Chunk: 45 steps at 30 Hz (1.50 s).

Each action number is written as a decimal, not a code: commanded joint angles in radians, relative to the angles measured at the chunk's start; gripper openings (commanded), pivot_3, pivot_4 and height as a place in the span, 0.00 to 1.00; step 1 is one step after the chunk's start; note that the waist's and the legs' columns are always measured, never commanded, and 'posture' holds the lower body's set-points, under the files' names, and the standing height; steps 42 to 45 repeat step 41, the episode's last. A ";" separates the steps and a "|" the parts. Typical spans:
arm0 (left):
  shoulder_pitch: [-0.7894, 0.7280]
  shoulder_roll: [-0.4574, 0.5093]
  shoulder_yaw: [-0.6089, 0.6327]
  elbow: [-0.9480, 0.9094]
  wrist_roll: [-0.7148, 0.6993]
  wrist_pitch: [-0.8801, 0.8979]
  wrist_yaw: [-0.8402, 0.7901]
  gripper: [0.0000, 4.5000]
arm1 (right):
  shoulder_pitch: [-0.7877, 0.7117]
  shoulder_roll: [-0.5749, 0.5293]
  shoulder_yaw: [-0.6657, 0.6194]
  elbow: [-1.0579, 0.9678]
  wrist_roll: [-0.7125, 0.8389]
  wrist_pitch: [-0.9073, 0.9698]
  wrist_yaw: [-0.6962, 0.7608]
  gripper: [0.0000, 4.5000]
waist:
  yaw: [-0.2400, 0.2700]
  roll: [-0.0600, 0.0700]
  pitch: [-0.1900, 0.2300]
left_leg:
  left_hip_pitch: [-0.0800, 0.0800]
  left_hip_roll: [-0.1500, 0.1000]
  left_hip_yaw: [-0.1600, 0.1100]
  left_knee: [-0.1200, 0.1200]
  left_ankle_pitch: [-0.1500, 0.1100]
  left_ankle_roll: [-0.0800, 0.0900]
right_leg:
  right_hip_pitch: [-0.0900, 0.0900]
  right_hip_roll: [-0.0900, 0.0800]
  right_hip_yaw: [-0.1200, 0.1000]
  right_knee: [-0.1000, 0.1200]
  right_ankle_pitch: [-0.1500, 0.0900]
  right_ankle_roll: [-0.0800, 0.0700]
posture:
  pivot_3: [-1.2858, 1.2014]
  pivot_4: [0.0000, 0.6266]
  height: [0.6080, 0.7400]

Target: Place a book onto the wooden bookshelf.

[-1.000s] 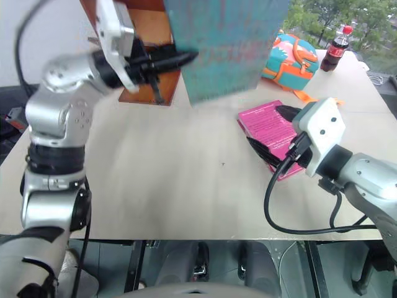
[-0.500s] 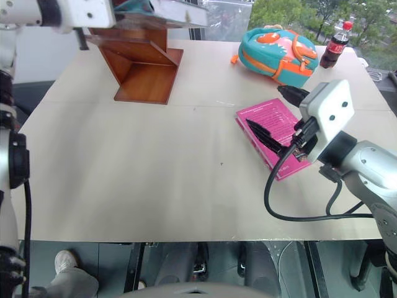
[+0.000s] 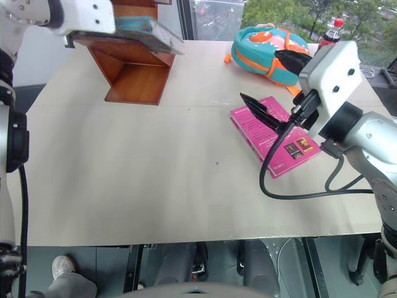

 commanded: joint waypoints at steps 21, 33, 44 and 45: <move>1.072 -0.107 0.619 -1.520 -1.193 1.017 -0.171 0.59 | 0.265 -0.041 -0.049 -0.038 -0.068 0.009 0.102 1.00 | 0.015 0.002 -0.001 | 0.005 -0.001 -0.006 0.014 0.000 0.000 | 0.008 -0.003 0.002 0.012 -0.001 0.001 | 0.52 0.24 1.00; 1.498 -0.127 0.675 -1.572 -1.160 0.938 -0.085 0.74 | 0.908 -0.031 -0.457 -0.069 -0.150 0.004 0.312 1.00 | 0.027 0.009 -0.006 | 0.016 0.001 -0.006 0.012 0.000 -0.001 | 0.017 0.000 0.003 0.011 0.000 -0.002 | 0.52 0.24 1.00; 1.580 -0.002 0.740 -1.546 -1.175 0.905 -0.169 0.93 | 1.059 -0.005 -0.641 -0.075 -0.164 -0.013 0.406 1.00 | 0.026 0.011 -0.007 | 0.017 0.001 -0.008 0.012 -0.006 -0.002 | 0.017 -0.008 0.003 0.010 -0.002 -0.006 | 0.52 0.24 1.00; 1.580 -0.002 0.740 -1.546 -1.175 0.905 -0.169 0.93 | 1.059 -0.005 -0.641 -0.075 -0.164 -0.013 0.406 1.00 | 0.026 0.011 -0.007 | 0.017 0.001 -0.008 0.012 -0.006 -0.002 | 0.017 -0.008 0.003 0.010 -0.002 -0.006 | 0.52 0.24 1.00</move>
